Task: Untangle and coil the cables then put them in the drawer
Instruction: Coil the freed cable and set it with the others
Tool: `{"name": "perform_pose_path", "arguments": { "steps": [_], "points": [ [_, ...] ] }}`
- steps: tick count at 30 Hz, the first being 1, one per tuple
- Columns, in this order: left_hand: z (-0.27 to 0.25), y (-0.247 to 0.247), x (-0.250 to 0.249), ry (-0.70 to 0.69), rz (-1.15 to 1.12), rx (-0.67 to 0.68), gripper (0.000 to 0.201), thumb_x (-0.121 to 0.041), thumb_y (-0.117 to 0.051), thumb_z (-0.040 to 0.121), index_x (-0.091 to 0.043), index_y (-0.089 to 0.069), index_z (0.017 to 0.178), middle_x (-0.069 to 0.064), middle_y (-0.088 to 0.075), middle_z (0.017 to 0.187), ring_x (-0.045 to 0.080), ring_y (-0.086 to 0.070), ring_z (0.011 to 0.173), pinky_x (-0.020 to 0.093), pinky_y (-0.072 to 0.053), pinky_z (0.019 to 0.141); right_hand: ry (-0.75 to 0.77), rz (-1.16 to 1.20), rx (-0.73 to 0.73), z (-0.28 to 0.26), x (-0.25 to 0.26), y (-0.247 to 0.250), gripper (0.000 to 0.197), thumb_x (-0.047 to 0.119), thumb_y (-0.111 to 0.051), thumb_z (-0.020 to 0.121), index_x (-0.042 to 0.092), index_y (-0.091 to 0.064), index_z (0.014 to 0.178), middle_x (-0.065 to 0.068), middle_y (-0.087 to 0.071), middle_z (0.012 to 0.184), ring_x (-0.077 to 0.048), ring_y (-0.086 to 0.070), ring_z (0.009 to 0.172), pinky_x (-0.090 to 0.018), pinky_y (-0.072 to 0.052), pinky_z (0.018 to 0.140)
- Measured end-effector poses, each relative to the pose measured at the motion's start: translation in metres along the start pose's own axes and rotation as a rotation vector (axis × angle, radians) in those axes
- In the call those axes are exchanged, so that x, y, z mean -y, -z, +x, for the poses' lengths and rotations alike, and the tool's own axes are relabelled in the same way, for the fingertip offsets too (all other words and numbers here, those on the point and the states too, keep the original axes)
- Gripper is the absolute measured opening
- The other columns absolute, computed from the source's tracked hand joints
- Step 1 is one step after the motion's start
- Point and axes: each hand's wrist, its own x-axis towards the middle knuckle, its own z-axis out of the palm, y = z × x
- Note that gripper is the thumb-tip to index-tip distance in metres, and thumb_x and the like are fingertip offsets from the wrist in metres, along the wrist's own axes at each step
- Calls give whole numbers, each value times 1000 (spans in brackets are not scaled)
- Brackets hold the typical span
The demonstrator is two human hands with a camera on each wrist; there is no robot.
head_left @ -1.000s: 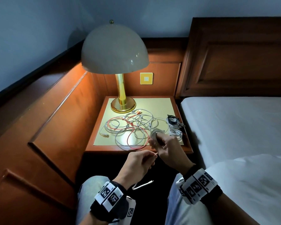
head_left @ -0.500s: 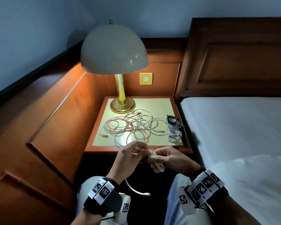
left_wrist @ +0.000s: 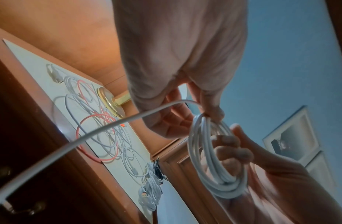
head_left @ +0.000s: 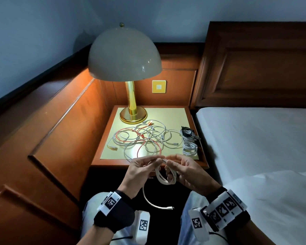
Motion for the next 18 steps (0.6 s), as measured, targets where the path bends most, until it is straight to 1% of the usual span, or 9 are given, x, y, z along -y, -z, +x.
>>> {"name": "perform_pose_path", "arguments": {
  "steps": [2,4,6,8,10,13,15,16,18],
  "points": [
    [-1,0,4,-13,16,-45,28,-14,-73,85,0,-75,110,22,-74,106,33,-71,96,42,-59,89,90,-143,-109,-1,-6,-4,26,21,-65,95,5,-61,116,-12,-66,88,-17,-64,76,-30,-55,70],
    [-2,-3,6,-23,29,-78,27,-14,-73,86,-1,-75,110,20,-75,106,35,-71,98,44,-59,89,185,-293,-164,-1,-10,-8,18,17,-62,99,6,-63,113,-7,-68,82,-15,-64,72,-29,-54,70],
    [-4,-4,6,-20,31,-75,26,-12,-71,89,-1,-74,112,19,-75,107,35,-72,99,44,-59,88,221,-362,-222,0,-13,-12,12,14,-58,102,7,-65,109,-3,-66,78,-16,-60,68,-28,-52,66],
    [-5,-4,4,9,-1,-37,27,-8,-66,93,0,-71,118,20,-74,110,32,-72,98,40,-61,85,228,-339,-281,1,-14,-16,13,14,-55,103,6,-66,106,-2,-63,76,-16,-57,66,-26,-50,62],
    [-6,-6,3,44,-44,-10,29,-3,-62,95,2,-68,123,23,-73,113,28,-72,95,36,-62,82,233,-294,-330,1,-13,-20,17,15,-53,104,4,-66,104,-2,-59,73,-14,-55,64,-23,-49,57],
    [-6,-6,2,48,-49,-39,31,1,-62,93,5,-66,123,23,-73,112,27,-72,94,36,-62,83,210,-192,-353,4,-16,-22,21,16,-53,104,2,-67,97,-5,-55,71,-12,-52,60,-24,-47,54],
    [-6,-5,3,40,-38,-89,31,1,-65,90,5,-68,121,23,-74,109,29,-73,95,36,-62,83,198,-143,-346,7,-18,-25,22,16,-53,104,0,-65,95,-9,-56,72,-14,-51,61,-25,-47,55],
    [-5,-5,4,33,-28,-110,30,1,-67,89,5,-69,119,23,-74,109,32,-73,97,37,-62,83,202,-149,-346,8,-19,-26,24,17,-54,104,0,-66,94,-12,-58,73,-16,-53,63,-27,-48,58],
    [-6,-5,6,6,3,-151,29,-1,-69,88,5,-70,117,22,-75,106,37,-72,98,39,-61,85,234,-240,-388,6,-18,-26,30,23,-52,105,4,-69,89,-12,-64,75,-17,-58,68,-30,-50,65]
  ]
}}
